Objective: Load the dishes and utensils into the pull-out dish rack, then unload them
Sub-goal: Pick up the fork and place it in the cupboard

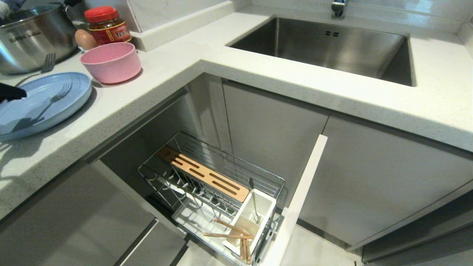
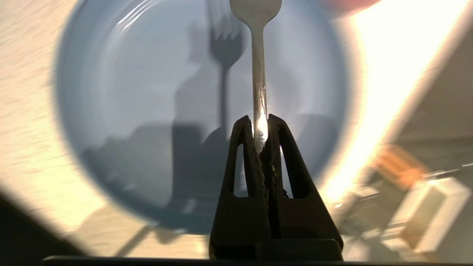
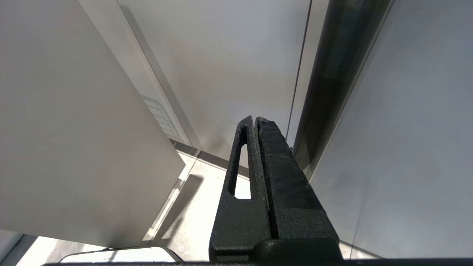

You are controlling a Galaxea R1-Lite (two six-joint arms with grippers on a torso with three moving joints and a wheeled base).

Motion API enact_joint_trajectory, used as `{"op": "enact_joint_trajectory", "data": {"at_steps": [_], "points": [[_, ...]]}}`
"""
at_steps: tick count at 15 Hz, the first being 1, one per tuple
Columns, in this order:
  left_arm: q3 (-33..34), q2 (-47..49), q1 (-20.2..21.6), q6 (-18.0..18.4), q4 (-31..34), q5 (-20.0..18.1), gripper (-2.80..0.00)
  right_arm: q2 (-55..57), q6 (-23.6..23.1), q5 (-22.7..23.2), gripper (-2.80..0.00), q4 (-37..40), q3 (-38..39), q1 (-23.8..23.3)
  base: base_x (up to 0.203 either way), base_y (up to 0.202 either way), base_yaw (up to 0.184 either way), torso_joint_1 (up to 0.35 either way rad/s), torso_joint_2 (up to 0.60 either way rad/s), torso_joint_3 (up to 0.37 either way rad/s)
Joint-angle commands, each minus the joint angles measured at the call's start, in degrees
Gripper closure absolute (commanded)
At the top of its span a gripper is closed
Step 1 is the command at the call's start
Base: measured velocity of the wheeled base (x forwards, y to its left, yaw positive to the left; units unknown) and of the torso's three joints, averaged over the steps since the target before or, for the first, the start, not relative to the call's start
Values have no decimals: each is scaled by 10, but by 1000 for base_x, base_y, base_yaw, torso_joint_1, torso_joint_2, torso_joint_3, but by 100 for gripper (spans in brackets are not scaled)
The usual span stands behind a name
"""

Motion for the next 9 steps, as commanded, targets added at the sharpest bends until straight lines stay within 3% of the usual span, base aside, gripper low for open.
{"op": "enact_joint_trajectory", "data": {"at_steps": [1, 5, 9], "points": [[-13, -30, -69, -79, -10, 0, 0, -2, 0, 0, 0, 0, 0, 0, 0, 0, 0, 0, 0, 0], [-7, -48, -249, -172, -28, 4, 0, -2, 0, 0, 0, 0, 0, 0, 0, 0, 0, 0, 0, 0], [39, -42, -425, -212, -30, 5, 0, -2, 0, 0, 0, 0, 0, 0, 0, 0, 0, 0, 0, 0]]}}
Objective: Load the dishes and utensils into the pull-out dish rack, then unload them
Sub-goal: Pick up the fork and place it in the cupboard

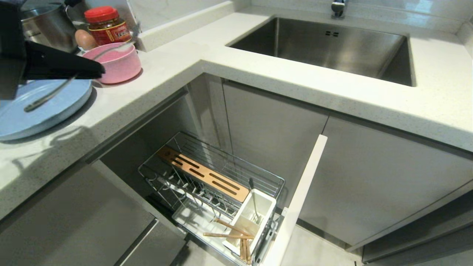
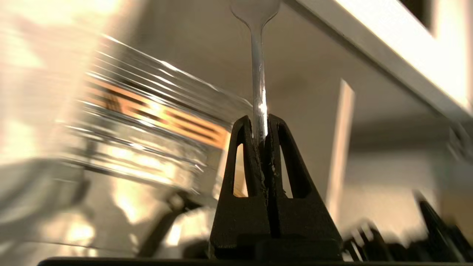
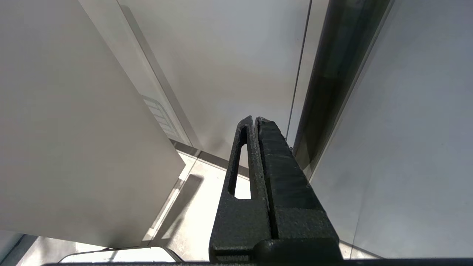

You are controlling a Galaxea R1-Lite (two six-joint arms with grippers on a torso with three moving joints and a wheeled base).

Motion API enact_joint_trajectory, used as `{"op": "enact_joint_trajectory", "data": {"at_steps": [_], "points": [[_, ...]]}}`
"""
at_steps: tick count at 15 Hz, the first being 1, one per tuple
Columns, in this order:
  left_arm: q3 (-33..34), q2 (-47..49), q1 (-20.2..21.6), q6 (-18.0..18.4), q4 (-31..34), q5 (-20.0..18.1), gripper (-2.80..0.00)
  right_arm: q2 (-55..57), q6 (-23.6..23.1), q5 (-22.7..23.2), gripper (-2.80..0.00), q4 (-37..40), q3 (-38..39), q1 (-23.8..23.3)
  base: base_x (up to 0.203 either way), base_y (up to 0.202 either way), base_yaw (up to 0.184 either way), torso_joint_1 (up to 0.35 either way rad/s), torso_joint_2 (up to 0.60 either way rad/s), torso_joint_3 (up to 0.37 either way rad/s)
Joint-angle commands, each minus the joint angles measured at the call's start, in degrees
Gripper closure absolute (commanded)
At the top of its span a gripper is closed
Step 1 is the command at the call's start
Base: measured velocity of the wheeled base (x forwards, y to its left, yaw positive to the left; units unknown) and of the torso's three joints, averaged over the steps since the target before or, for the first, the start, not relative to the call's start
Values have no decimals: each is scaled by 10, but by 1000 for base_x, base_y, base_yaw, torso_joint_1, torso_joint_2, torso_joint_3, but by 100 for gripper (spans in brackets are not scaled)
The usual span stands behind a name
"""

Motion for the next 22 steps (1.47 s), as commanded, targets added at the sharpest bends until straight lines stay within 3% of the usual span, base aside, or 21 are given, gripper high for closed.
{"op": "enact_joint_trajectory", "data": {"at_steps": [1, 8, 12, 16, 22], "points": [[34, 16, -94, -8, 4, 0, 0, -2, 0, 0, 0, 0, 0, 0, 0, 0, 0, 0, 0, 0], [39, 179, -192, -10, 103, 33, 0, -2, 0, 0, 0, 0, 0, 0, 0, 0, 0, 0, 0, 0], [-8, 272, -225, -27, 187, 34, 0, -2, 0, 0, 0, 0, 0, 0, 0, 0, 0, 0, 0, 0], [-55, 348, -236, -84, 208, 35, 0, -2, 0, 0, 0, 0, 0, 0, 0, 0, 0, 0, 0, 0], [-93, 411, -237, -96, 226, 32, 0, -2, 0, 0, 0, 0, 0, 0, 0, 0, 0, 0, 0, 0]]}}
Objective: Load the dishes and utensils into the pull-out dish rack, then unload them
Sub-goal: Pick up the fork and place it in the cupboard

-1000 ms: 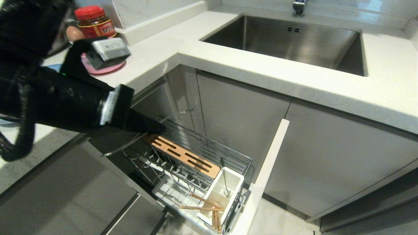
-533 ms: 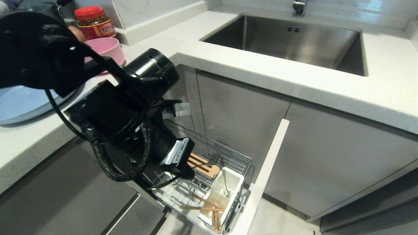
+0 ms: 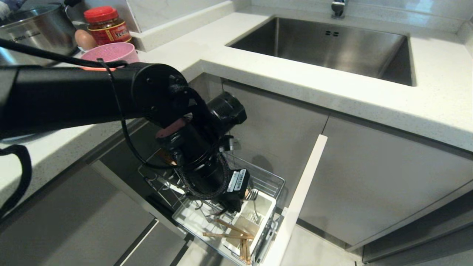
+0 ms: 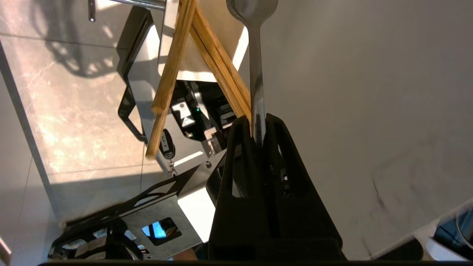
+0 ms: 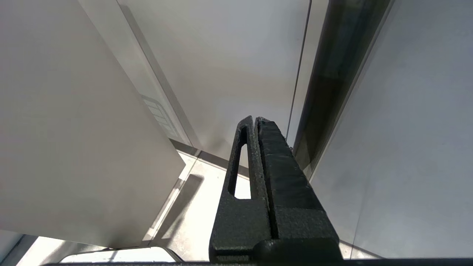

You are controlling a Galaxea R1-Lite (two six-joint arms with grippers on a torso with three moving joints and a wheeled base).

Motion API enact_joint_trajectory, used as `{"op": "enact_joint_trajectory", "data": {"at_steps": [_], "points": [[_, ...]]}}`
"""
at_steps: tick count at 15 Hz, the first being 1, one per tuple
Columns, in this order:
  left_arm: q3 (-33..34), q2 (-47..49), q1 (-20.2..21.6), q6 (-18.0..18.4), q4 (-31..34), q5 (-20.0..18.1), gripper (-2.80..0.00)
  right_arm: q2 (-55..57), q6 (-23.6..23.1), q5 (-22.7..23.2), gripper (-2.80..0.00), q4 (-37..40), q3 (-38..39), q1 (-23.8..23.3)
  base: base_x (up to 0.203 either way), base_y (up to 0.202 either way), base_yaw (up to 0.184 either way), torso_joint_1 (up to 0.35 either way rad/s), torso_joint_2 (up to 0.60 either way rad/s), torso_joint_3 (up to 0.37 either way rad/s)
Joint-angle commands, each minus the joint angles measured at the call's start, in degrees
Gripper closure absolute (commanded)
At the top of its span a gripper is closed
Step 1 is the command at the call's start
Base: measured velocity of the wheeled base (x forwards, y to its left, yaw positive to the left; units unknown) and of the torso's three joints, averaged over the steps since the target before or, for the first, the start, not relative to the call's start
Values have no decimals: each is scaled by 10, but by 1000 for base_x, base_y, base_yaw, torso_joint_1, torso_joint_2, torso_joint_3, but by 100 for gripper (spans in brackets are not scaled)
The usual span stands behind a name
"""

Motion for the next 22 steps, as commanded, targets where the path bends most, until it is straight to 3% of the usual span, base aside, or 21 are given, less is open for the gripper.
{"op": "enact_joint_trajectory", "data": {"at_steps": [1, 12, 22], "points": [[-9, 29, 0, -3, 13, -1, 0, -2, 0, 0, 0, 0, 0, 0, 0, 0, 0, 0, 0, 0], [-52, 98, 2, -3, 35, -26, 0, -2, 0, 0, 0, 0, 0, 0, 0, 0, 0, 0, 0, 0], [-59, 143, 18, 4, -18, -21, 0, -2, 0, 0, 0, 0, 0, 0, 0, 0, 0, 0, 0, 0]]}}
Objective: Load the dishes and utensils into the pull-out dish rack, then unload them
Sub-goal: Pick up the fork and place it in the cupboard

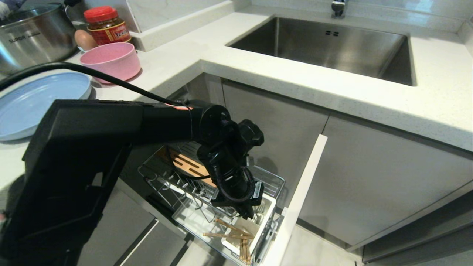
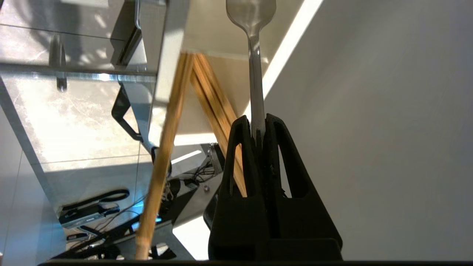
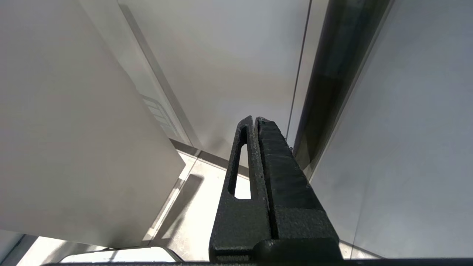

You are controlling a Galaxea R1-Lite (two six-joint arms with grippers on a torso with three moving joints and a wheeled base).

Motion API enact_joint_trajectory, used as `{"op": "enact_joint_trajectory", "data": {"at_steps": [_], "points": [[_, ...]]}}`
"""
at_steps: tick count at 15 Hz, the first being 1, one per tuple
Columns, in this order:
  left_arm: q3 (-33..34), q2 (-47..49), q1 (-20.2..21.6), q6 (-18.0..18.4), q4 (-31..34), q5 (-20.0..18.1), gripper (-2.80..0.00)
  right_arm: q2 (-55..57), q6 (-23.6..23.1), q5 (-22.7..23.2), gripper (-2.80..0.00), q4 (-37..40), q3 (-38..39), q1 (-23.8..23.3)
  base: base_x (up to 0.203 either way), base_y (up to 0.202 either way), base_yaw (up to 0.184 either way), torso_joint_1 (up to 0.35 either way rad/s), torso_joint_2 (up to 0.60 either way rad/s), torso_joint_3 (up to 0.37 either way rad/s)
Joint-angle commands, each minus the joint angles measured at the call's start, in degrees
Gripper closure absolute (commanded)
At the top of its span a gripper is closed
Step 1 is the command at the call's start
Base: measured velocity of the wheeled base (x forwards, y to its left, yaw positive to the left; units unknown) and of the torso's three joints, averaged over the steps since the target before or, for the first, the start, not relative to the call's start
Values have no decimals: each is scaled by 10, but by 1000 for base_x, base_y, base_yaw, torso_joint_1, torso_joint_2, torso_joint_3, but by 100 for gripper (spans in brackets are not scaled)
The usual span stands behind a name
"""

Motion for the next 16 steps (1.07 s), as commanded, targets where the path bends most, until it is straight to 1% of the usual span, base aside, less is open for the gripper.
{"op": "enact_joint_trajectory", "data": {"at_steps": [1, 6, 16], "points": [[0, 14, 6, 4, -2, -1, 0, -3, 0, 0, 0, 0, 0, 0, 0, 0, 0, 0, 0, 0], [0, 27, 8, 9, -15, -1, 0, -3, 0, 0, 0, 0, 0, 0, 0, 0, 0, 0, 0, 0], [0, 19, 8, 9, -15, 0, 0, -3, 0, 0, 0, 0, 0, 0, 0, 0, 0, 0, 0, 0]]}}
